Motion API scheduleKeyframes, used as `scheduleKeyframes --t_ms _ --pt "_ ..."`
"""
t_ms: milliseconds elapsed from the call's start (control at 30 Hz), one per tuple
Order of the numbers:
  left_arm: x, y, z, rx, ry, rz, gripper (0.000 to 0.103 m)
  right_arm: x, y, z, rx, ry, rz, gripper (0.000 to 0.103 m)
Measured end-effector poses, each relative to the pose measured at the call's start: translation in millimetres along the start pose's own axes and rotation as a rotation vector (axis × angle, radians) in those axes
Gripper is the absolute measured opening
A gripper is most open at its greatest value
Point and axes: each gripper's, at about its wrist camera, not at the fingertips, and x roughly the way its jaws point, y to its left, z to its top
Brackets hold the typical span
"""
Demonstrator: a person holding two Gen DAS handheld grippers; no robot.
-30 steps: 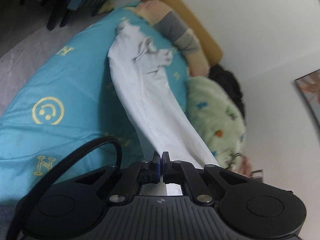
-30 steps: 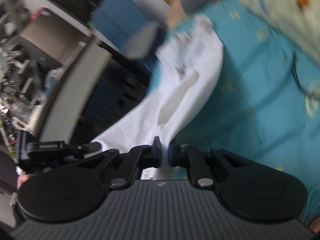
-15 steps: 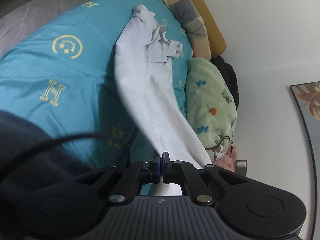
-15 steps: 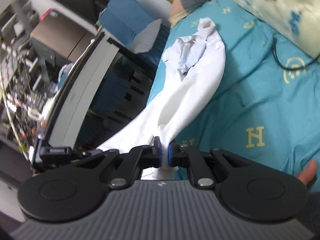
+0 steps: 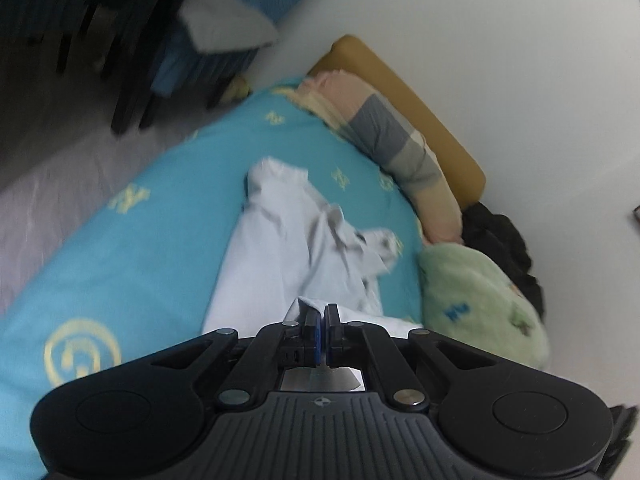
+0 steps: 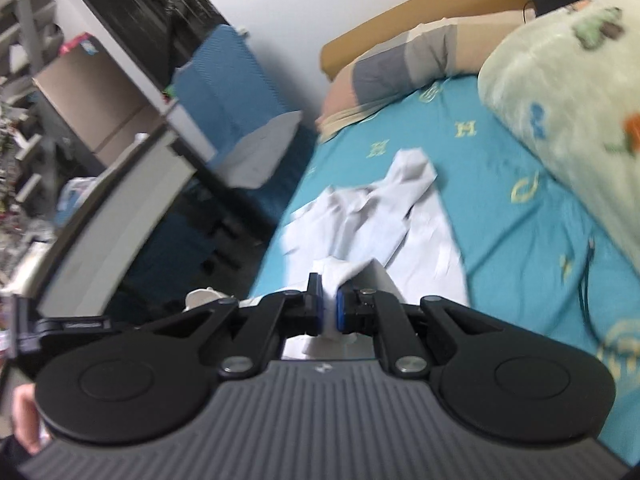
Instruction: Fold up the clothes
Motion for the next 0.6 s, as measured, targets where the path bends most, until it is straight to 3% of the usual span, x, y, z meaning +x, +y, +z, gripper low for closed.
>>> scheduleKeyframes --t_ms 133,333,533,600 --pt "59 -3 10 0.129 -0.065 0.075 0.002 64 -22 12 -0.049 0.010 -0.050 0.010" --pt "137 11 -10 0.293 -0.060 0.160 0.002 140 -51 -5 -0.165 0.080 -0.154 0.011" --pt "158 19 -30 0.345 -0.034 0.209 0.003 159 -49 -25 -0.303 0.092 -0.201 0.014" --pt "152 14 -31 0.358 -0.037 0.204 0.008 156 -43 -26 -0.321 0.090 -0.209 0.017"
